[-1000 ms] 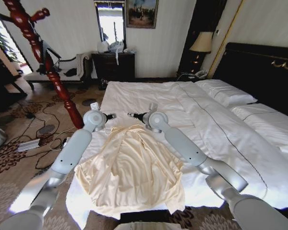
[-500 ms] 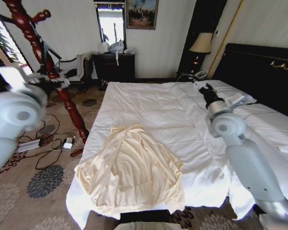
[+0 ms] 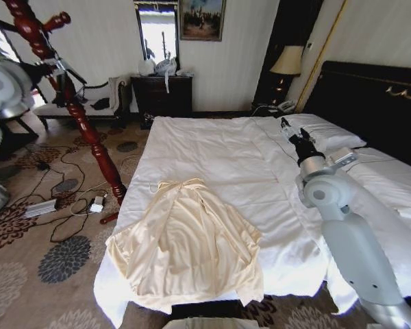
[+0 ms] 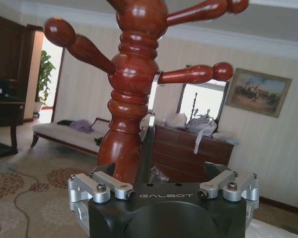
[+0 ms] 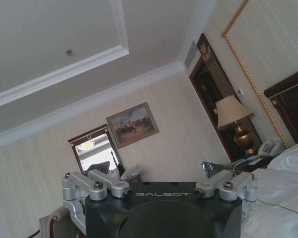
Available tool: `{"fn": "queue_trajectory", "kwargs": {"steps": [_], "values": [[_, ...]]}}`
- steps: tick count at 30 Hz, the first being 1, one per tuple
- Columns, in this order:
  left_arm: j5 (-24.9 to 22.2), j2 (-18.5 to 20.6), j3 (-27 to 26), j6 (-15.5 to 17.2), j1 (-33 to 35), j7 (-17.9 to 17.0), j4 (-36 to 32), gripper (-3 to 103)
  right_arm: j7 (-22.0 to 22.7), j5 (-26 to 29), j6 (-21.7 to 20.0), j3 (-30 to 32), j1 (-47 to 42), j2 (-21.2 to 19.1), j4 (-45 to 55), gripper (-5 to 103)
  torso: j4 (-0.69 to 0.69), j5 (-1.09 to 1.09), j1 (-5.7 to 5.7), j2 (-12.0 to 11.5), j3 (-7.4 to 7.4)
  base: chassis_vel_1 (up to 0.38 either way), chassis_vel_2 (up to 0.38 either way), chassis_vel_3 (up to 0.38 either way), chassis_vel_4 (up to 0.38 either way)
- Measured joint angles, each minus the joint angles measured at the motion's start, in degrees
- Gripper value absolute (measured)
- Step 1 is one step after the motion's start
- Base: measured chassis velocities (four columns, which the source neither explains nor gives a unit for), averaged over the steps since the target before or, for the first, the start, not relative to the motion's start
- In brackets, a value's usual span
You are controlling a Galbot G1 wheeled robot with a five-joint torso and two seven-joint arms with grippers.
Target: Pick up the clothes from the bed and hang them on the clothes hanger.
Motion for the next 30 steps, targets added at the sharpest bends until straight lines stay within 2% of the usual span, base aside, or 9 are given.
{"fn": "queue_trajectory", "kwargs": {"steps": [3,4,9,12,21,22,24,29,30], "values": [[2.4,-3.3,3.9,2.4,-4.6,-2.1,5.7,100,0.0,-0.2,-0.2,0.0,-0.7,0.4,-0.1,100,-0.01,0.00,0.01,0.0,0.01,0.000,0.000,0.000,0.000],[2.4,-3.3,3.9,2.4,-4.6,-2.1,5.7,100,0.0,-0.2,-0.2,0.0,-0.7,0.4,-0.1,100,-0.01,0.00,0.01,0.0,0.01,0.000,0.000,0.000,0.000],[2.2,-5.5,5.7,7.3,-7.3,-7.1,8.5,100,0.0,-0.4,-0.3,0.6,-2.3,0.8,-0.6,100,0.02,0.01,-0.03,0.0,-0.02,0.000,0.000,0.000,0.000],[1.3,-6.0,6.6,8.4,-7.5,-7.6,9.4,100,0.1,-0.4,-0.4,0.8,-2.8,0.8,-1.0,100,0.03,0.00,-0.03,0.0,-0.01,0.000,0.000,0.000,0.000],[-3.5,-9.2,7.0,8.7,-7.4,-8.6,12.6,100,0.1,-0.6,-0.4,0.9,-3.6,1.2,-1.2,100,-0.01,0.02,-0.02,0.0,-0.01,0.000,0.000,0.000,0.000],[-4.2,-9.3,7.1,8.7,-7.4,-8.6,12.7,103,0.1,-0.7,-0.4,0.9,-3.8,1.2,-1.2,100,0.01,0.01,-0.02,0.0,-0.01,0.000,0.000,0.000,0.000],[-5.5,-9.4,7.2,8.7,-7.4,-8.6,12.9,101,0.2,-0.7,-0.4,1.3,-4.2,1.2,-1.1,100,0.02,0.01,-0.02,0.0,-0.01,0.000,0.000,0.000,0.000],[-7.4,-9.2,7.3,8.6,-7.2,-9.0,13.4,80,0.3,-0.6,-0.4,1.9,-4.6,0.9,-1.1,100,0.00,0.02,-0.02,0.0,-0.01,0.000,0.000,0.000,0.000],[-7.7,-9.0,7.2,8.6,-7.1,-9.1,13.3,80,0.3,-0.5,-0.4,2.0,-4.6,0.9,-1.1,100,0.00,0.01,-0.02,0.0,-0.01,0.000,0.000,0.000,0.000]]}}
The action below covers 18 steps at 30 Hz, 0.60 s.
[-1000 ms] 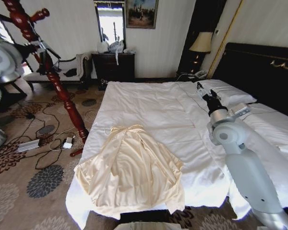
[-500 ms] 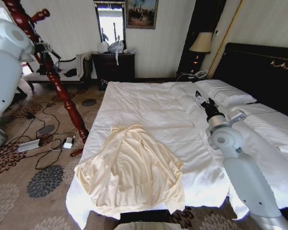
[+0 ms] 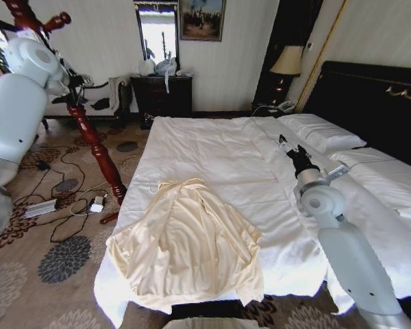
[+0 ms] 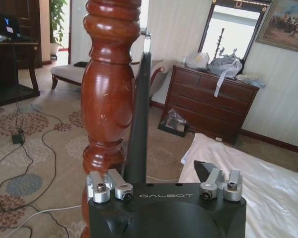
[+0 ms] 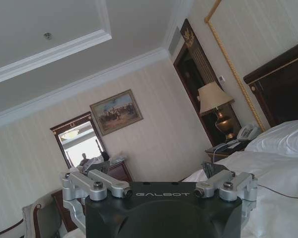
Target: Pick up the clothes from the bed and hang them on the clothes hanger.
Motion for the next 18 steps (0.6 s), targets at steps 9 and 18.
{"fn": "queue_trajectory", "kwargs": {"steps": [9,18], "values": [[-1.1,2.5,-0.9,-0.1,1.8,-0.1,-2.6,47,0.2,0.1,0.0,0.2,-0.5,0.1,-0.2,100,0.00,0.00,0.00,0.0,0.00,0.000,0.000,0.000,0.000],[-1.1,4.6,-1.9,-0.1,3.4,1.0,-4.9,20,0.2,-0.4,0.1,0.0,-0.6,0.8,-0.9,100,-0.01,0.00,0.00,0.0,0.00,0.000,0.000,0.000,0.000]]}}
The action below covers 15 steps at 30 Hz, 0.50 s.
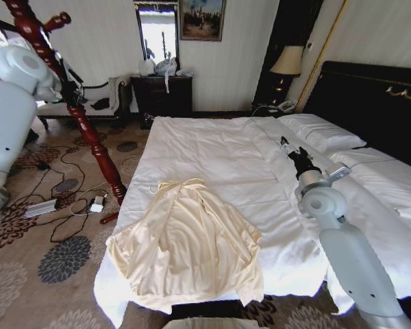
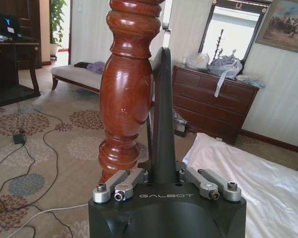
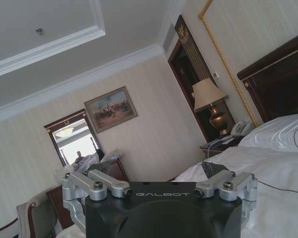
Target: Pick up the clothes from the bed and hang them on the clothes hanger.
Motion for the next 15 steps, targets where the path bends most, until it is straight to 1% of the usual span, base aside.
{"fn": "queue_trajectory", "kwargs": {"steps": [5,10,11,13,15], "values": [[0.2,0.8,-0.7,0.0,0.2,0.6,-1.9,20,0.0,-0.3,0.1,-0.3,0.0,0.6,-0.3,100,0.02,0.00,0.01,0.0,0.00,0.000,0.000,0.000,0.000],[0.2,1.7,-1.2,-0.2,-0.2,2.7,-5.1,20,0.0,-0.5,0.1,-0.4,0.0,1.0,-0.5,100,0.03,0.00,0.00,0.0,0.00,0.000,0.000,0.000,0.000],[0.0,2.0,-1.6,-0.5,-0.1,3.6,-7.0,20,0.0,-0.6,0.1,-0.4,-0.1,1.0,-0.5,100,0.01,0.00,0.01,0.0,0.00,0.000,0.000,0.000,0.000],[-1.4,2.4,-2.3,-0.6,0.5,3.8,-10.3,20,0.0,-0.6,0.1,-0.4,-0.4,1.0,-0.5,100,0.01,0.01,0.00,0.0,0.00,0.000,0.000,0.000,0.000],[-1.9,2.6,-2.6,-0.6,0.9,3.8,-11.6,20,0.0,-0.7,0.1,-0.3,-0.5,1.0,-0.5,100,0.01,0.01,0.00,0.0,0.00,0.000,0.000,0.000,0.000]]}}
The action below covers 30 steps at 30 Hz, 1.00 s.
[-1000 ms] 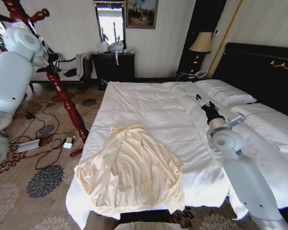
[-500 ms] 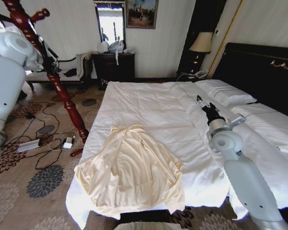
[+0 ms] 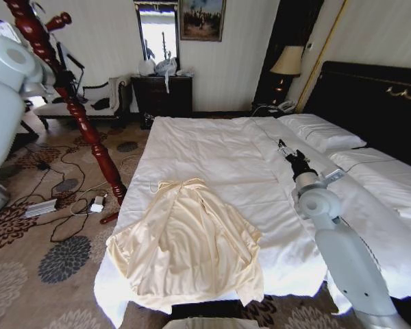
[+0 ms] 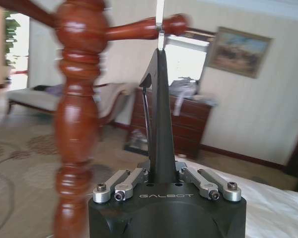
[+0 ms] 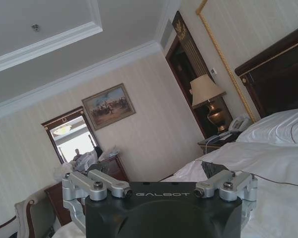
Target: Pick up the clothes from the bed and hang them on the clothes hanger.
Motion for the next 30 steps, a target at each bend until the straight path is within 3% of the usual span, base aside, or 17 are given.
{"fn": "queue_trajectory", "kwargs": {"steps": [7,11,14,15,19,21,23,25,27,30], "values": [[-8.2,2.5,-4.8,0.4,8.8,-3.8,-15.0,20,0.5,-1.1,0.1,0.3,-1.6,-0.3,-0.3,100,0.00,0.00,-0.01,0.0,0.00,0.000,0.000,0.000,0.000],[-8.9,3.8,-8.2,-0.2,15.1,-1.5,-21.1,20,1.2,-1.3,0.1,-0.5,-1.9,-0.7,-1.1,100,0.00,-0.02,0.00,0.0,0.00,0.000,0.000,0.000,0.000],[-8.6,5.9,-12.7,-1.9,26.2,0.3,-30.0,20,1.5,-1.1,0.0,-3.7,-1.7,-2.5,-3.6,100,-0.01,0.00,-0.01,0.0,0.00,0.000,0.000,0.000,0.000],[-8.6,5.9,-12.7,-1.9,26.2,0.3,-30.0,20,1.5,-1.1,0.0,-3.7,-1.7,-2.5,-3.6,100,-0.01,0.00,-0.01,0.0,0.00,0.000,0.000,0.000,0.000],[-1.8,8.7,-18.6,-5.7,43.8,8.6,-38.1,20,0.3,2.3,-0.9,-13.6,3.3,-5.5,-8.5,100,0.04,-0.05,-0.01,0.0,0.00,0.000,0.000,0.000,0.000],[-0.8,8.5,-19.6,-6.3,46.2,9.2,-39.1,20,0.1,3.3,-1.2,-15.7,4.9,-5.6,-9.4,100,0.05,-0.03,-0.01,0.0,0.00,0.000,0.000,0.000,0.000],[0.4,5.9,-20.3,-7.2,49.6,8.9,-40.3,20,0.0,5.2,-2.4,-20.8,8.1,-5.8,-11.6,100,0.09,-0.03,-0.01,0.0,0.00,0.000,0.000,0.000,0.000],[1.1,3.2,-20.4,-7.7,49.9,8.6,-40.7,20,0.4,7.0,-3.4,-25.1,11.0,-5.4,-13.8,100,-0.06,-0.04,0.00,0.0,0.00,0.000,0.000,0.000,0.000],[1.2,2.6,-20.5,-7.8,49.9,8.5,-40.9,20,0.5,7.6,-3.7,-26.5,12.0,-5.1,-14.7,100,-0.06,0.00,0.00,0.0,0.00,0.000,0.000,0.000,0.000],[1.0,0.4,-22.1,-7.7,50.0,6.6,-42.2,20,-0.3,5.6,-4.4,-35.7,18.4,-1.0,-23.7,100,-0.03,0.00,0.01,0.0,0.00,0.000,0.000,0.000,0.000]]}}
